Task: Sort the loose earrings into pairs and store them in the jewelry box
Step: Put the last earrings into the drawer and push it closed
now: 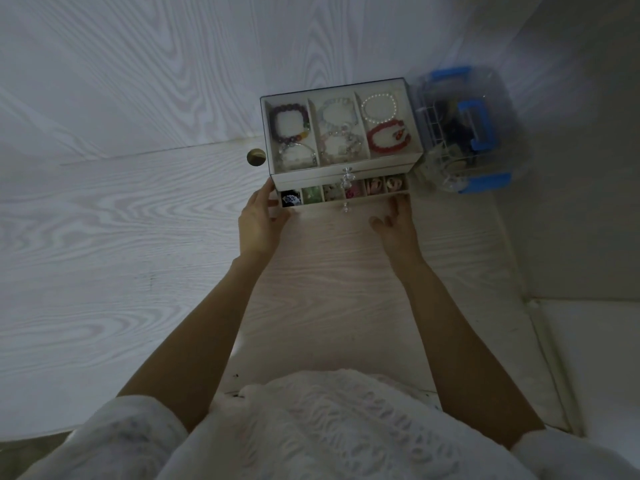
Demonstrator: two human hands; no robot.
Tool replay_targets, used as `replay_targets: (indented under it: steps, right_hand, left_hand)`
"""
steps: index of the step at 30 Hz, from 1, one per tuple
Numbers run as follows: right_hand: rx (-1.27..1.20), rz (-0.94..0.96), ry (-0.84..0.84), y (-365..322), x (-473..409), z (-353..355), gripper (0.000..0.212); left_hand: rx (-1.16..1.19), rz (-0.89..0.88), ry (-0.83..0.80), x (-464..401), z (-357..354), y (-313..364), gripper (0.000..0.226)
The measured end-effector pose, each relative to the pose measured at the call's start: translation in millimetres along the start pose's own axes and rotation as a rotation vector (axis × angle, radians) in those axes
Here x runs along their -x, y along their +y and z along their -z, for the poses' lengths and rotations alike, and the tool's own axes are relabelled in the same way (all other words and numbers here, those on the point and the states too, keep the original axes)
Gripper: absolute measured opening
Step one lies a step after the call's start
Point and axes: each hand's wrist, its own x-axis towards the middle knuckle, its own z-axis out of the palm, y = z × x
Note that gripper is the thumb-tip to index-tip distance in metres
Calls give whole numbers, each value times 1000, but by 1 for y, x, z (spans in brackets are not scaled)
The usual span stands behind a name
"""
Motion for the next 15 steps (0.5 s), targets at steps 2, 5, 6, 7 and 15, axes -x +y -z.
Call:
replay_targets:
  steps: [2, 5, 6, 7, 15]
  right_hand:
    - [53, -35, -43, -3, -8, 0, 77]
    - [96, -48, -74, -6, -15, -1, 78]
    - [113, -41, -81, -8, -17, -1, 78]
    - [127, -30, -89, -8, -19, -1, 78]
    - [208, -39, -152, -13, -24, 6, 80]
  left_hand:
    - [20, 39, 19, -7, 0, 6, 41]
    - [11, 88, 45, -16, 1, 9, 25]
    - [-2, 90, 56, -18, 2, 10, 21]
    - [5, 92, 67, -20, 2, 10, 17]
    - [164, 207, 126, -21, -6, 11, 20]
